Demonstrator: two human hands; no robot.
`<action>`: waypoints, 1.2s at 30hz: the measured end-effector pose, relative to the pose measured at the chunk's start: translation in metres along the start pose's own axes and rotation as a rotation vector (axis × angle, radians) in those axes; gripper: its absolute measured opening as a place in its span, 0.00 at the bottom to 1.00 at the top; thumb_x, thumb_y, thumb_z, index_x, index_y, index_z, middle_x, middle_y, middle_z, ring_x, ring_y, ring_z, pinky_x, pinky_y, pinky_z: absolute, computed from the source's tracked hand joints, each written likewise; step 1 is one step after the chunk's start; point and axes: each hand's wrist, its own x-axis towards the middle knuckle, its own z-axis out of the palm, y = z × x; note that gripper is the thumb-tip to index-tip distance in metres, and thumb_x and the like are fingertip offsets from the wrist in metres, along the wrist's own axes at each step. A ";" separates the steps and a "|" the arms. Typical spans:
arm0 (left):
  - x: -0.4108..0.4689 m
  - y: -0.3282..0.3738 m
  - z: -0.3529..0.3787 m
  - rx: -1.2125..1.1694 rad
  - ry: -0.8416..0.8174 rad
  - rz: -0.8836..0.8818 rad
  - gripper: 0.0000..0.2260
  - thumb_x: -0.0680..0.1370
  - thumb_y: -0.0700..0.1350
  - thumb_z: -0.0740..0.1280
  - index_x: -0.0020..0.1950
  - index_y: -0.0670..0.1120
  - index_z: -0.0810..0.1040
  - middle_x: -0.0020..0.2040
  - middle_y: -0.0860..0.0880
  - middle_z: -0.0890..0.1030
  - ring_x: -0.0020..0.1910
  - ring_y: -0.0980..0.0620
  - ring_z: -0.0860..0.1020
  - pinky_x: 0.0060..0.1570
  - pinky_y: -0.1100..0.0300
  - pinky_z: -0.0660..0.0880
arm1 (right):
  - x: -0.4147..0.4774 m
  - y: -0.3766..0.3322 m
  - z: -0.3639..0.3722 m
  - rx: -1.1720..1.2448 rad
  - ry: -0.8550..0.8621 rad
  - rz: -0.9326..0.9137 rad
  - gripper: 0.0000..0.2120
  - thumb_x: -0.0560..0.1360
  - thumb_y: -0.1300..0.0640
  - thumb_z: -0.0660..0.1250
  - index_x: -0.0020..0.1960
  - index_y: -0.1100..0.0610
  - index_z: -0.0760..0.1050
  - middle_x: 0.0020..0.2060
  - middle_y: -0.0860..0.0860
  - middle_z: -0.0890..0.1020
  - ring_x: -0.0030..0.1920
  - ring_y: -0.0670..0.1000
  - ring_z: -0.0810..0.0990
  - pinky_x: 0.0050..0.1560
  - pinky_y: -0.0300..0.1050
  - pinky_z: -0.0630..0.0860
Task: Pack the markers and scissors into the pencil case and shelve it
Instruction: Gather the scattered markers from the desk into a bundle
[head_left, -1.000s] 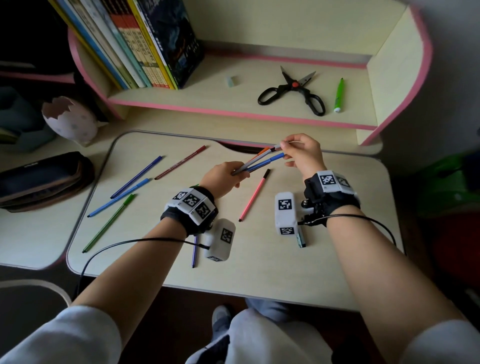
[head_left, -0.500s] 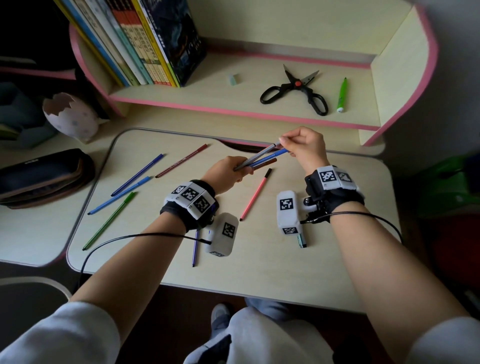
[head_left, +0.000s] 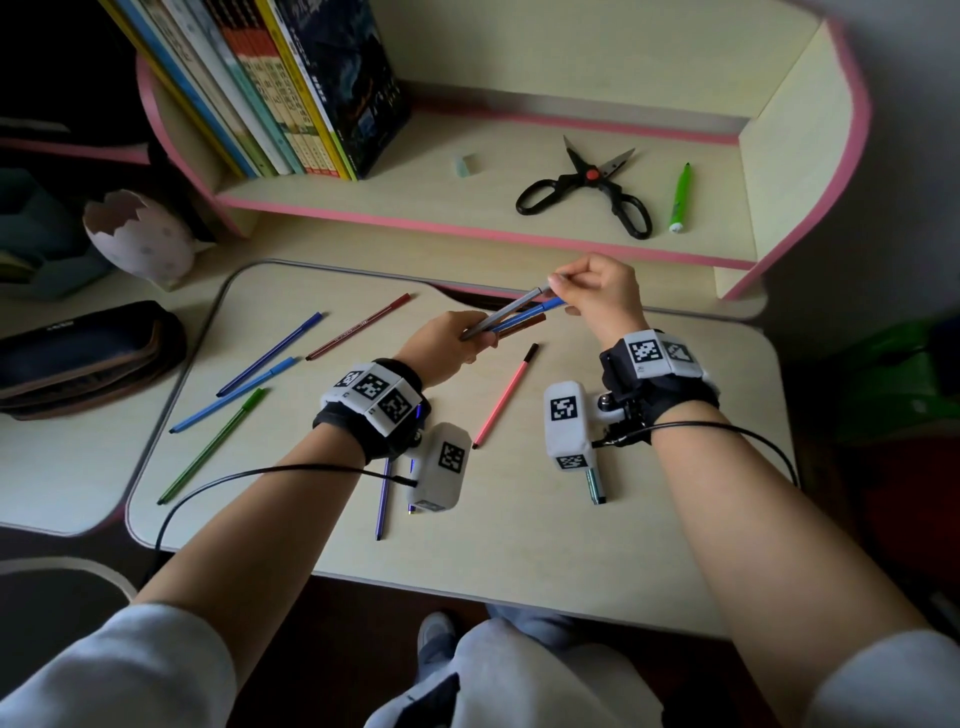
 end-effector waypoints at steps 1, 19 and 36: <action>0.001 -0.001 0.001 0.011 0.001 0.000 0.09 0.79 0.45 0.59 0.51 0.45 0.78 0.30 0.53 0.70 0.26 0.58 0.67 0.24 0.71 0.62 | 0.000 0.000 0.000 0.001 -0.004 0.009 0.09 0.73 0.63 0.68 0.37 0.54 0.72 0.42 0.56 0.82 0.37 0.48 0.79 0.35 0.36 0.76; 0.008 -0.006 0.023 0.204 -0.029 -0.129 0.12 0.78 0.50 0.60 0.55 0.43 0.72 0.44 0.45 0.77 0.40 0.48 0.72 0.41 0.57 0.67 | 0.007 0.027 0.002 0.188 -0.141 0.190 0.10 0.75 0.65 0.65 0.38 0.54 0.69 0.48 0.58 0.78 0.47 0.54 0.80 0.49 0.54 0.81; 0.000 -0.012 0.034 0.057 -0.072 -0.306 0.07 0.80 0.48 0.58 0.49 0.45 0.69 0.33 0.52 0.70 0.27 0.53 0.68 0.24 0.63 0.66 | 0.011 0.042 0.031 0.192 -0.307 0.135 0.13 0.76 0.64 0.64 0.59 0.65 0.77 0.50 0.57 0.79 0.49 0.53 0.80 0.43 0.36 0.81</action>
